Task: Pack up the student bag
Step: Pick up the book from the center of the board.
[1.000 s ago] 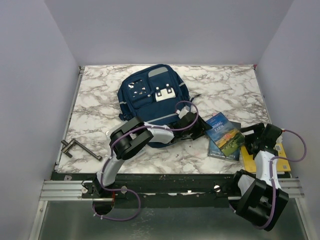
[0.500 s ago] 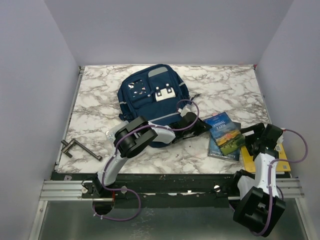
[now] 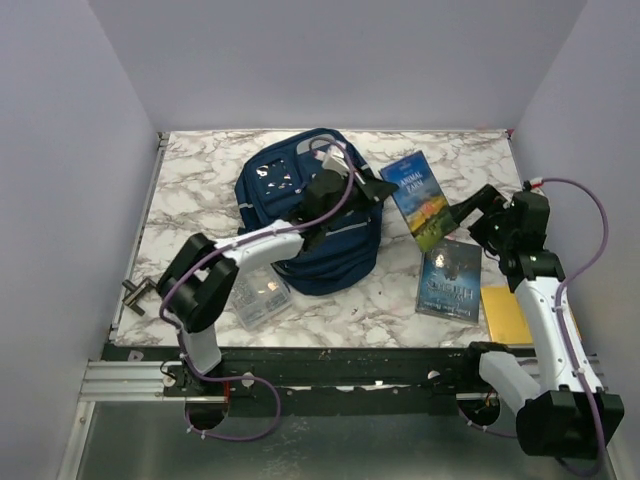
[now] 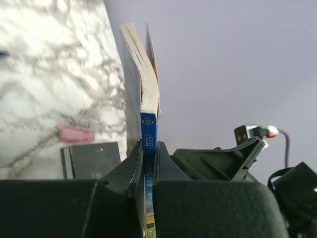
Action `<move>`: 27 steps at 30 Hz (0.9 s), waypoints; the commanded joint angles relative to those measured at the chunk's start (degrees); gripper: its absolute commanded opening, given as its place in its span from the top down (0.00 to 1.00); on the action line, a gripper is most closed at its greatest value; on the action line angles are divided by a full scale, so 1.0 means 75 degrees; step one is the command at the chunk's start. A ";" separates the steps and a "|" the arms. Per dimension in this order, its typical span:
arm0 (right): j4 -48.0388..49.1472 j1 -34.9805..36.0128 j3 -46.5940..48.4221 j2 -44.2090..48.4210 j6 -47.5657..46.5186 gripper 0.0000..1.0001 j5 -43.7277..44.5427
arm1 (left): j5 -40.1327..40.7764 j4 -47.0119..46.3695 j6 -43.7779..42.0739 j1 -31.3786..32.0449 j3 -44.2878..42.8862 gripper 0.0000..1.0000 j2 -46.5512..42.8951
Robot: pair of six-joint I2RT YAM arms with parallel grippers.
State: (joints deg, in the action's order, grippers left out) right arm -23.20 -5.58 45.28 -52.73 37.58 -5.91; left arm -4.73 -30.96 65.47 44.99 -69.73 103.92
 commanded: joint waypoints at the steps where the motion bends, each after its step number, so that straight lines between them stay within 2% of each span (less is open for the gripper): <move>1: -0.0021 0.0732 0.0570 -0.0345 -0.0107 0.00 -0.0966 | -0.0883 -0.0397 -0.0468 -0.0855 0.0655 1.00 -0.1446; 4: 0.0803 0.1060 0.0333 -0.0234 0.0739 0.00 -0.2320 | -0.1142 -0.0302 -0.0194 -0.1462 0.1083 1.00 -0.2099; 6: 0.1812 0.1286 -0.0118 -0.0032 0.1542 0.00 -0.3114 | -0.1424 -0.0313 0.0234 -0.1873 0.1305 1.00 -0.2391; 10: 0.3975 0.2254 -0.0935 0.0086 0.3066 0.00 -0.3688 | -0.1860 -0.0357 0.0754 -0.2474 0.1677 1.00 -0.2961; 14: 0.6042 0.3151 -0.1656 -0.0211 0.4487 0.00 -0.3550 | -0.1982 -0.0524 0.1048 -0.2656 0.1850 1.00 -0.3459; 18: 0.8186 0.3785 -0.2306 -0.0634 0.5871 0.00 -0.2861 | -0.2365 -0.0744 0.1805 -0.2639 0.1918 1.00 -0.3500; 24: 0.9922 0.4072 -0.2518 -0.1307 0.6937 0.00 -0.2126 | -0.2578 -0.1270 0.2404 -0.2554 0.2382 1.00 -0.3604; 27: 1.0219 0.4068 -0.2581 -0.1268 0.7071 0.06 -0.1612 | -0.2627 -0.1404 0.2438 -0.2519 0.2746 1.00 -0.3807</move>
State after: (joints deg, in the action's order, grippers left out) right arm 42.09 24.82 27.11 -62.43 84.95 -24.60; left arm -21.82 -35.20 79.79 25.63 -52.16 78.83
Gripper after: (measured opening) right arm 0.967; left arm 0.052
